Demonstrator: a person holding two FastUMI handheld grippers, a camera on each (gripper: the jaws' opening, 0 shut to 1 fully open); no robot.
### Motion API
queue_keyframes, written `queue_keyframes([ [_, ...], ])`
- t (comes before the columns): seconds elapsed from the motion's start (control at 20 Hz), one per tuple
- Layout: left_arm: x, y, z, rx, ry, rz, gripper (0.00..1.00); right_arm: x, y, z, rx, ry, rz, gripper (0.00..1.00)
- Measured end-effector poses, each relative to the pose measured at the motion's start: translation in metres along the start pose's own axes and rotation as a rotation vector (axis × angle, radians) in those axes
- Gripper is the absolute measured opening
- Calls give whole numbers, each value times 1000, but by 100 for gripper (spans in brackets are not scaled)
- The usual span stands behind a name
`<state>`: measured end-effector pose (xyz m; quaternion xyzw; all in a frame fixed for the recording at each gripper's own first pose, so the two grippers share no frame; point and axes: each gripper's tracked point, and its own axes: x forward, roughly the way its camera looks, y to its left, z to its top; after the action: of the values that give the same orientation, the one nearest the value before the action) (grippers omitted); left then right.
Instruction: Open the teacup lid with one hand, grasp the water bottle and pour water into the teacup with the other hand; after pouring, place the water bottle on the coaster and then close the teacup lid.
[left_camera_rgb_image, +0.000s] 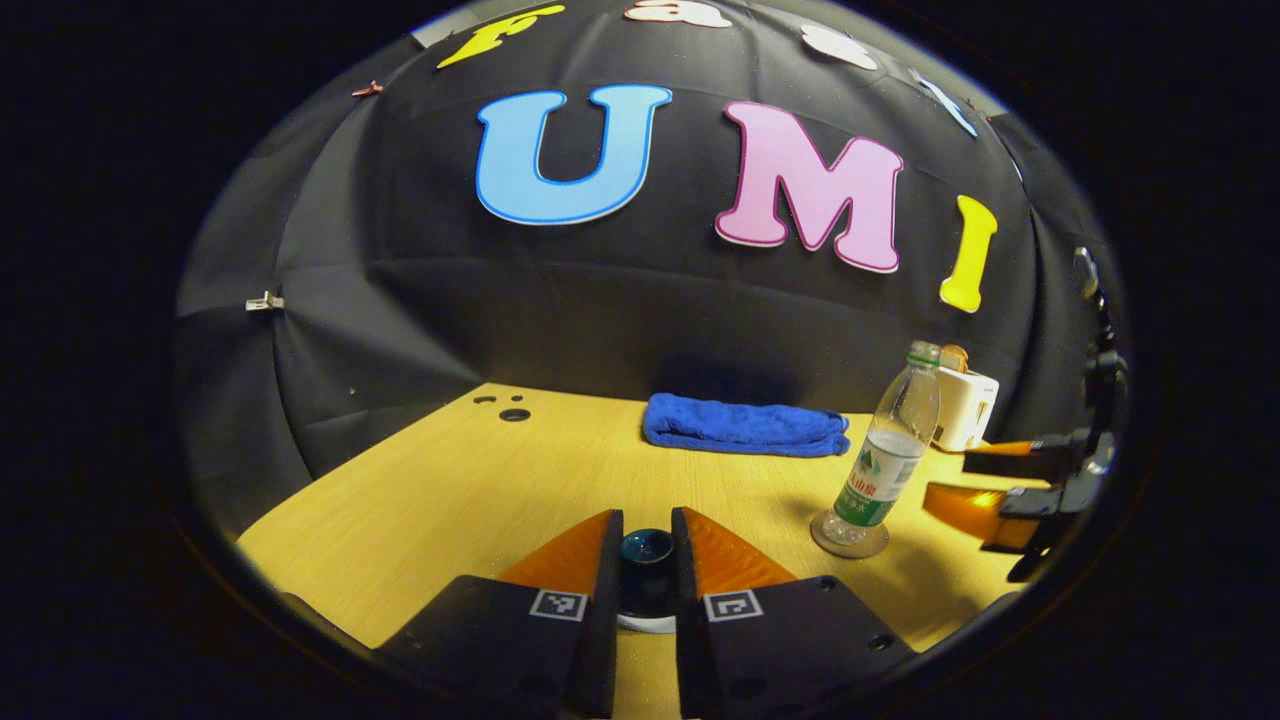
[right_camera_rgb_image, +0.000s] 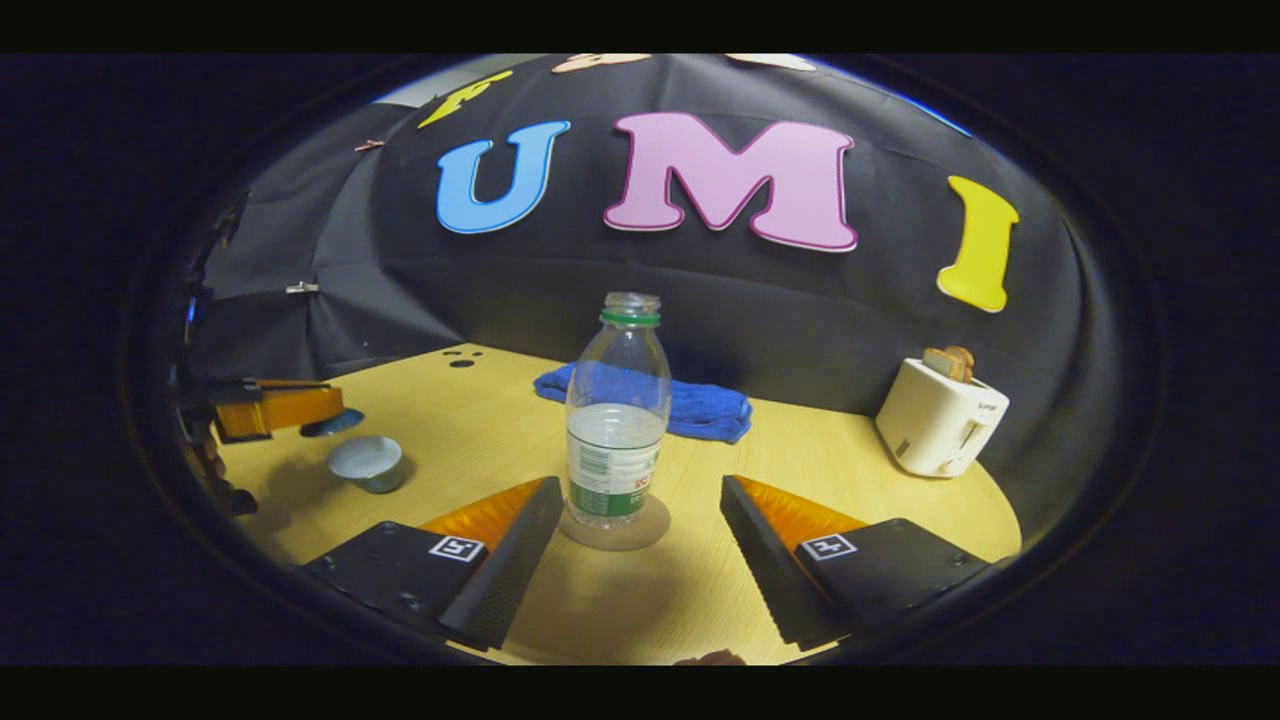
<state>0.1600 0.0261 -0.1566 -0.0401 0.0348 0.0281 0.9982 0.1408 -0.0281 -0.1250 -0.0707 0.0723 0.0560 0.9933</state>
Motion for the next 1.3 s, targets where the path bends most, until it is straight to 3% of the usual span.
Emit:
queue_keyframes([
  [0.7,20,-7,-37,46,18,9,29,-23,26,-17,-52,41,116,98],
  [0.85,18,-7,-33,39,12,12,43,-26,25,-16,-33,48,115,98],
  [0.95,10,-4,-23,30,-1,22,65,-30,21,-11,-23,51,104,98],
  [1.0,4,-3,-17,28,-4,26,67,-34,19,-8,-16,53,100,98],
  [1.15,-25,1,16,41,-16,50,92,-50,8,14,15,47,76,98],
  [1.3,-63,-3,62,66,-48,52,95,-71,-9,44,32,23,34,98],
])
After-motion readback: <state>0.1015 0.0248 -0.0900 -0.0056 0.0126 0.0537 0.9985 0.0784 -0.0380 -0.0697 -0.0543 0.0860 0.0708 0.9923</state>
